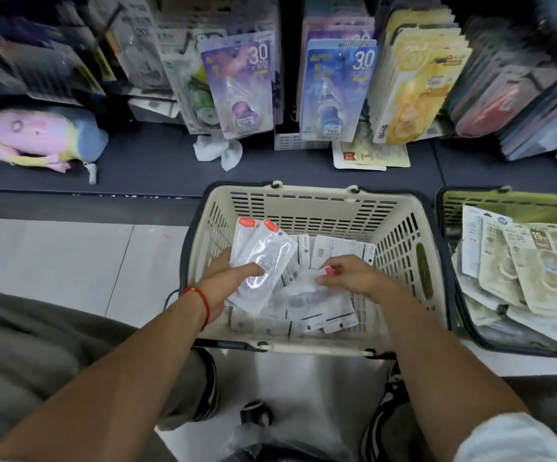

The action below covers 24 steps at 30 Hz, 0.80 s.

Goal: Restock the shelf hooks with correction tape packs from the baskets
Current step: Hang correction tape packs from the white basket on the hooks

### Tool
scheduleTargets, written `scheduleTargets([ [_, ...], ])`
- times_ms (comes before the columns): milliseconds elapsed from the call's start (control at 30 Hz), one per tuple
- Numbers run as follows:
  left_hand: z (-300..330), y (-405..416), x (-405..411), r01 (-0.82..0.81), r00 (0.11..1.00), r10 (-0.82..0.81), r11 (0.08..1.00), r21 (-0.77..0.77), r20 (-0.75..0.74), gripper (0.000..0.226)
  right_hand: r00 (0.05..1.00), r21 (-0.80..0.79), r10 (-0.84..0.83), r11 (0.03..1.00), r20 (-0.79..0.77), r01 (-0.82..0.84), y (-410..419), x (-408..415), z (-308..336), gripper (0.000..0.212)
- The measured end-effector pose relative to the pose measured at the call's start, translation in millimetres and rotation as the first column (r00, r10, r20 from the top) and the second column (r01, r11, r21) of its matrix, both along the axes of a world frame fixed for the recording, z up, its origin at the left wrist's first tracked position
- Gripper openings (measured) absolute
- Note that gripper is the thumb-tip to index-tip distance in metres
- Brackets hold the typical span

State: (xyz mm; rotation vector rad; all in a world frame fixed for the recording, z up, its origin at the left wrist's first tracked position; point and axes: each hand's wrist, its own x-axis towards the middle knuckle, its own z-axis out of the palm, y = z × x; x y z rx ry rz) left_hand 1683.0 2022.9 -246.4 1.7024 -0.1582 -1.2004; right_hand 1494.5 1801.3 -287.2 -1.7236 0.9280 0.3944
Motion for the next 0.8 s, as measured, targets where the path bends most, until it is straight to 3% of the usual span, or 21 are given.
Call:
scheduleTargets([
  [200, 37, -17, -3, -0.066, 0.985, 0.093, 0.982, -0.179, 0.145, 0.050, 0.972, -0.145, -0.005, 0.989, 0.236, 0.040, -29, 9, 132, 0.021],
  [367, 84, -39, -23, -0.052, 0.996, 0.020, 0.916, -0.398, -0.085, 0.050, 0.904, -0.246, -0.003, 0.962, 0.428, 0.120, -16, 39, 204, 0.030],
  [467, 117, -46, -30, 0.029, 0.995, -0.075, 0.857, -0.514, -0.069, 0.060, 0.894, -0.433, 0.032, 0.882, 0.447, 0.185, -10, 56, 237, 0.034],
  [567, 150, -58, -29, 0.040, 0.998, -0.055, 0.827, -0.561, -0.009, 0.064, 0.862, -0.574, 0.058, 0.768, 0.504, 0.284, -9, 68, 264, 0.034],
  [733, 211, -84, -5, -0.065, 0.993, 0.110, 0.787, -0.613, 0.037, 0.052, 0.682, -0.437, -0.058, 0.728, 0.729, 0.528, -15, 77, 297, 0.042],
  [800, 235, -93, 10, -0.046, 0.986, 0.141, 0.755, -0.654, 0.094, 0.050, 0.633, -0.320, -0.131, 0.775, 0.763, 0.545, -15, 78, 305, 0.037],
])
